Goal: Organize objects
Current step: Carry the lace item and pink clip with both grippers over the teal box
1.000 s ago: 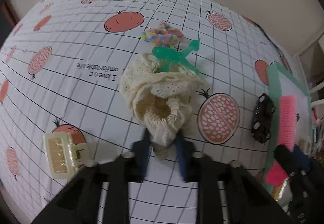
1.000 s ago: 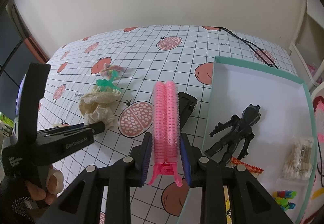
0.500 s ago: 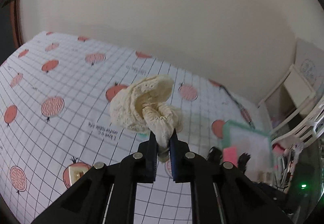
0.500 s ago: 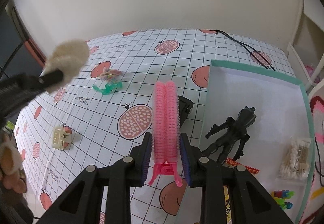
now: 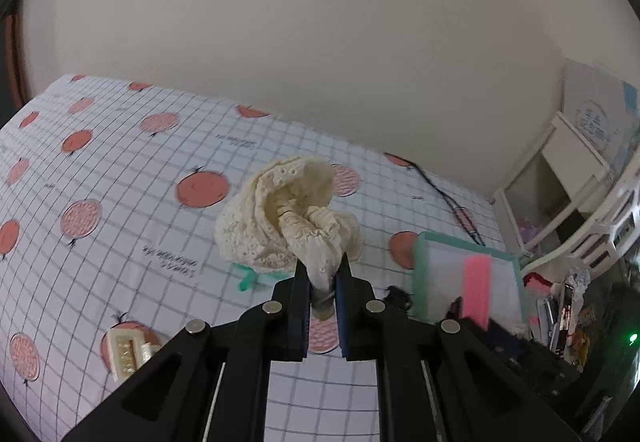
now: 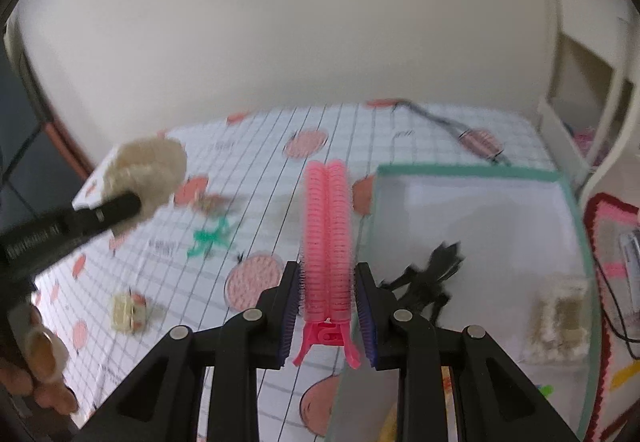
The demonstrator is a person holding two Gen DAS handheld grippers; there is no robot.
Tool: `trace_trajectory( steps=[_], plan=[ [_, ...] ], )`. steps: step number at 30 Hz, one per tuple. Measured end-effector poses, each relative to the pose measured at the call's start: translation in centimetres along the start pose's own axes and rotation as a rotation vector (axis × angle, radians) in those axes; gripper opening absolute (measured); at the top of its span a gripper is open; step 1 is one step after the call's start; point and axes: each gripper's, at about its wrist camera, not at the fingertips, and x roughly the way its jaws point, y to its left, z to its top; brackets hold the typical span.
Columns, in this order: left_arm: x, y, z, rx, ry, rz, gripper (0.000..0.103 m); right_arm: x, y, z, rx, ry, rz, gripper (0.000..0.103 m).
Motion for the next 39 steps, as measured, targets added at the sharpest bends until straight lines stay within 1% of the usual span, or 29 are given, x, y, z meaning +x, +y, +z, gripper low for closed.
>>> trace_trajectory(
  steps=[3, 6, 8, 13, 17, 20, 24, 28, 30, 34, 39],
  plan=[
    [0.2, -2.0, -0.2, 0.055, -0.017, -0.024, 0.011, -1.6, -1.5, 0.6, 0.040, -0.076, -0.027, 0.029],
    [0.4, -4.2, -0.4, 0.116, -0.036, -0.045, 0.011, -3.0, -3.3, 1.0, 0.063, -0.138, -0.085, 0.029],
    [0.5, -5.7, -0.5, 0.152, -0.046, -0.064, 0.011, -3.8, -4.5, 1.1, 0.081, -0.165, -0.109, 0.029],
    [0.7, -8.5, -0.8, 0.200, -0.061, -0.098, 0.011, -5.0, -7.3, 1.2, 0.121, -0.206, -0.166, 0.029],
    [1.0, -10.4, -0.9, 0.234, -0.066, -0.117, 0.011, -5.9, -9.2, 1.1, 0.163, -0.236, -0.180, 0.029],
    [1.7, -11.8, -1.2, 0.262, -0.061, -0.131, 0.011, -6.0, -10.5, 1.0, 0.179, -0.225, -0.195, 0.029],
    [2.9, -13.8, -1.8, 0.297, -0.036, -0.149, 0.011, -5.7, -11.4, 0.9, 0.164, -0.200, -0.234, 0.029],
    [4.5, -15.2, -2.4, 0.324, -0.009, -0.172, 0.011, -5.3, -12.1, 0.6, 0.178, -0.184, -0.240, 0.029],
    [5.3, -15.6, -2.8, 0.336, 0.003, -0.171, 0.011, -4.8, -12.3, 0.6, 0.185, -0.171, -0.243, 0.029],
    [7.3, -16.0, -3.4, 0.334, 0.050, -0.177, 0.011, -3.9, -12.4, 0.5, 0.196, -0.146, -0.241, 0.029],
    [9.1, -16.7, -3.9, 0.355, 0.086, -0.178, 0.011, -2.5, -12.0, 0.3, 0.174, -0.099, -0.250, 0.029]
  ],
)
